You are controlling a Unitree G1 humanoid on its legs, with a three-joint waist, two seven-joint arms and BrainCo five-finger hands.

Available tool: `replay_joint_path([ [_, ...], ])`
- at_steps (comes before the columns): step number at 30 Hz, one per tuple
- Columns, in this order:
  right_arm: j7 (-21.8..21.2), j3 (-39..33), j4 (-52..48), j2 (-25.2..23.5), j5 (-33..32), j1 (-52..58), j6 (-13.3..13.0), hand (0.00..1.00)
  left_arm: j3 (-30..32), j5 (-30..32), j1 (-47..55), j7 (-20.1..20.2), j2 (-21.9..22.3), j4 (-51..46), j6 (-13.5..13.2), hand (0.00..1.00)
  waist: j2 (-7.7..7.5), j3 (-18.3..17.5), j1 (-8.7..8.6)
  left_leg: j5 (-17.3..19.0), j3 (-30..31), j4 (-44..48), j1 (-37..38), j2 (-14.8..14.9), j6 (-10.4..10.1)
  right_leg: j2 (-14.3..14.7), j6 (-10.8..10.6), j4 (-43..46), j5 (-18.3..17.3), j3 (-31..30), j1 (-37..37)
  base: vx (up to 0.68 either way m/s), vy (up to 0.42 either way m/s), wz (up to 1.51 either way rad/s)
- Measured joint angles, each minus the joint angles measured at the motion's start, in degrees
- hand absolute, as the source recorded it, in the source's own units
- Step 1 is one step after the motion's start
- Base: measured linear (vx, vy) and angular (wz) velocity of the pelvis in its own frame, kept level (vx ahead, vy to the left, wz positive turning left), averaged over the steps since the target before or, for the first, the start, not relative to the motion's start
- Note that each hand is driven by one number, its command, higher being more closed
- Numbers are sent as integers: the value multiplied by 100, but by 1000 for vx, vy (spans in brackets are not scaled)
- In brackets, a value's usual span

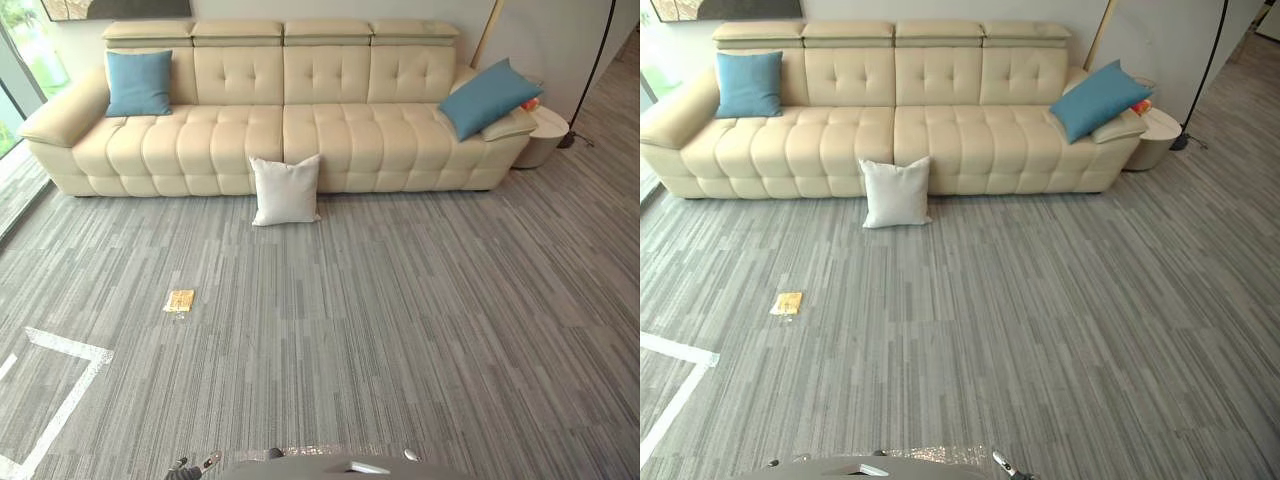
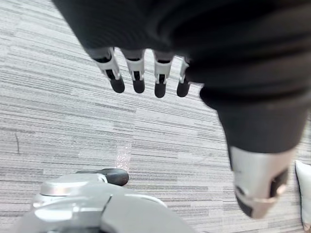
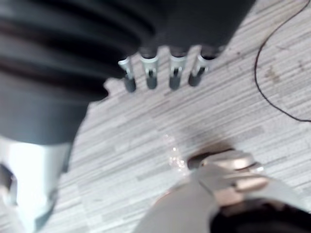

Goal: Pick up cushions and gather them together orderly.

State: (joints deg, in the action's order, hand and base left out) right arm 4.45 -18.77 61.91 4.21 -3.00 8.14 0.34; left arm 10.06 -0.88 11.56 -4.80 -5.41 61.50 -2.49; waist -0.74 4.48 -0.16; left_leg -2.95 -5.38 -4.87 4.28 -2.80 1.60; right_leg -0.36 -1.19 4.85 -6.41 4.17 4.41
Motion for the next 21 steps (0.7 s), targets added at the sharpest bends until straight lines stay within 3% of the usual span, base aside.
replay_joint_path([
  [11, 115, -222, 57, -44, 71, -309, -5, 0, 485, -130, -142, -32, 154, 103, -8, 0, 38, 225, -41, -9, 78, -13, 94, -50, 9, -38, -17, -277, 64, 248, 321, 29, -19, 7],
  [21, 191, -218, 207, -28, 119, -469, -10, 0, 556, -133, -175, -30, 162, 108, -9, 0, 12, 291, -29, -1, 82, -15, 92, -53, -2, -38, -16, -414, 105, 290, 393, -8, -8, 1],
])
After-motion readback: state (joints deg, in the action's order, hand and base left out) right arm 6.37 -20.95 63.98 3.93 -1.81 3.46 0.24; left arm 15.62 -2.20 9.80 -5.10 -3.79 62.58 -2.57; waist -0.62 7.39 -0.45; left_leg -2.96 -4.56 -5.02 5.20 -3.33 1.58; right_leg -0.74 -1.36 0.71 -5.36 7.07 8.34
